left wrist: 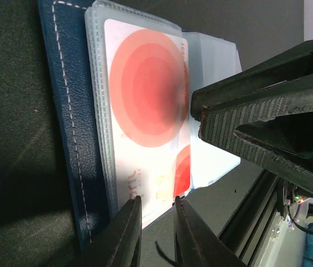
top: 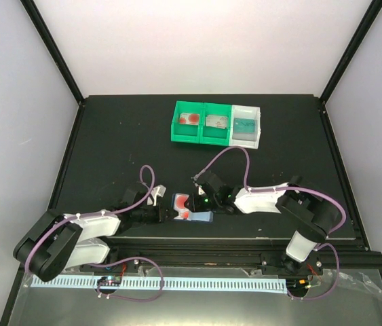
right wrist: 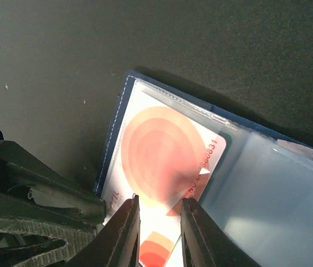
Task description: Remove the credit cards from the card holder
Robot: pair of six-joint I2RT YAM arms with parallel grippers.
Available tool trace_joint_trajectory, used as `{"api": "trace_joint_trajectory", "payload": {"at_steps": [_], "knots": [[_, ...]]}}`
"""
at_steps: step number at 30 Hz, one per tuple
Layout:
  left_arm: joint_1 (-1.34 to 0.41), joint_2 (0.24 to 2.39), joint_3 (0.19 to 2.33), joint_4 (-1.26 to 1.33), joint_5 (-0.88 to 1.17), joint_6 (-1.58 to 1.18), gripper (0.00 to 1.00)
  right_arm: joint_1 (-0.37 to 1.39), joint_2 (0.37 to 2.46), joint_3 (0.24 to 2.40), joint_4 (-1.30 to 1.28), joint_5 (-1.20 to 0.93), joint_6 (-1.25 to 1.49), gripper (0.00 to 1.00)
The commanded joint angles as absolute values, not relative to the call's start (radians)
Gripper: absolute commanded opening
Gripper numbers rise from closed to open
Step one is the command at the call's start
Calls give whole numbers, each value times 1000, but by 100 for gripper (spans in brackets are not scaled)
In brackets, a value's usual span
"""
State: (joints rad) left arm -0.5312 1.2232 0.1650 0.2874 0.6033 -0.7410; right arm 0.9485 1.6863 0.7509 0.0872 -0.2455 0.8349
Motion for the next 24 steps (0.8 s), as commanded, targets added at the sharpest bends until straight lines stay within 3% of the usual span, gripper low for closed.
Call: {"api": "trace_joint_trajectory", "payload": {"at_steps": [1,6,11,24], "knots": [[-532,1183,188,272,619,-742,21,956,1696,717,178,-235,882,22],[-531,1114,250,140,542,-691,22,956,1681,699,185,-201,901,22],[-529,1107,282,106,503,-663,22,954,1651,707,136,-145,902,29],[-530,1226,272,187,564,-633,12,954,1699,729,167,-167,888,25]]}}
